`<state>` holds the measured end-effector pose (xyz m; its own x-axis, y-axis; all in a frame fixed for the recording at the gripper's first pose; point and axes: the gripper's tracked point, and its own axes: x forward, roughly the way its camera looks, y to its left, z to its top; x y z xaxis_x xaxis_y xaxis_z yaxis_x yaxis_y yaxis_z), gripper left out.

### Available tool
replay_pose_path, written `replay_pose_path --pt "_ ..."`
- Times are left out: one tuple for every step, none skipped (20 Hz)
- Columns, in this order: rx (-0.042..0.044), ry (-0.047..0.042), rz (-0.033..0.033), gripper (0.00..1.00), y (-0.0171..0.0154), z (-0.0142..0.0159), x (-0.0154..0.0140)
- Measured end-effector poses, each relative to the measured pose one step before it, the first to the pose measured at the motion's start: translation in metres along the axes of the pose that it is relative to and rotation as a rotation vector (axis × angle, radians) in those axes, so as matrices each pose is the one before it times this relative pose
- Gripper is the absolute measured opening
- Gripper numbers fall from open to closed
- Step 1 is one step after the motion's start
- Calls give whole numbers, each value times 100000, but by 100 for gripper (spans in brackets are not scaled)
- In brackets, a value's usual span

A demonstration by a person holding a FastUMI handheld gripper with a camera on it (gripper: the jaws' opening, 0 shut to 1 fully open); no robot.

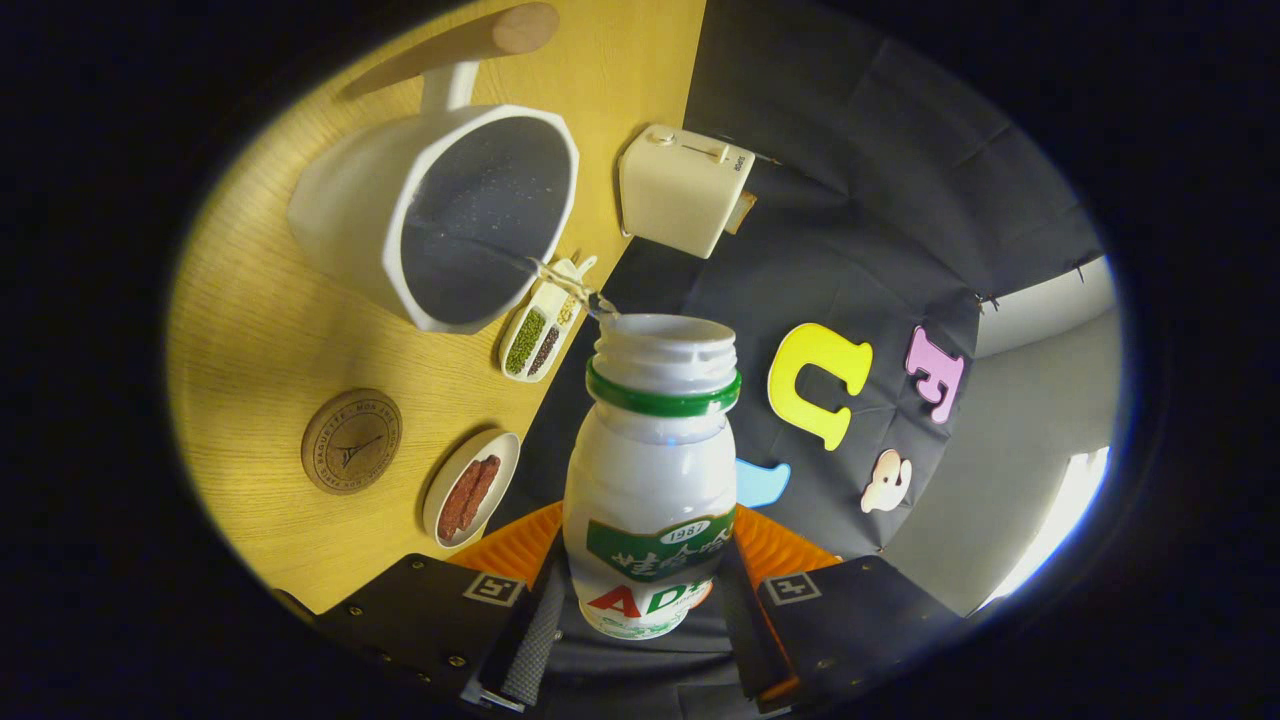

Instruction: Take the bottle from table, then pour the juice into the cup, finally place the bottle on the coaster

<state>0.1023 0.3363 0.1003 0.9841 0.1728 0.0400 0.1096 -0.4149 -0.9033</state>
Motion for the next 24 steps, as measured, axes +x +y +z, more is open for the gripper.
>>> replay_pose_path --pt "-398 70 -309 72 3 -83 -26" --pt "-605 -17 -354 72 39 0 -36" --pt "-390 13 -66 72 91 77 -74" --pt "78 -97 335 72 116 29 3" --pt "11 34 354 72 79 24 82" --pt "-88 135 270 72 -35 21 33" --pt "-74 -165 180 72 110 143 45" --pt "-412 66 -163 72 -17 -46 -7" --pt "-452 -126 -206 72 28 12 -133" --pt "-297 -120 -158 72 -67 5 -26" --pt "-198 -30 -72 72 18 94 64" --pt "-347 -152 129 72 69 -35 24" --pt "-493 -1 -151 72 33 77 48" --pt "-360 -12 -24 72 -12 13 -106" --pt "-178 -49 7 72 35 -46 -19" --pt "-155 121 75 72 37 -25 -18" --pt "-102 -5 208 72 28 -58 26" --pt "-94 142 83 72 48 -100 -78" --pt "-148 155 192 72 14 -5 47" --pt "-263 33 -83 72 -39 -11 -17" --pt "-525 116 164 72 71 -42 68" --pt "-714 81 32 72 -13 -15 -9" --pt "-418 -287 -107 72 83 -26 -55" --pt "22 48 -124 72 14 24 -11"
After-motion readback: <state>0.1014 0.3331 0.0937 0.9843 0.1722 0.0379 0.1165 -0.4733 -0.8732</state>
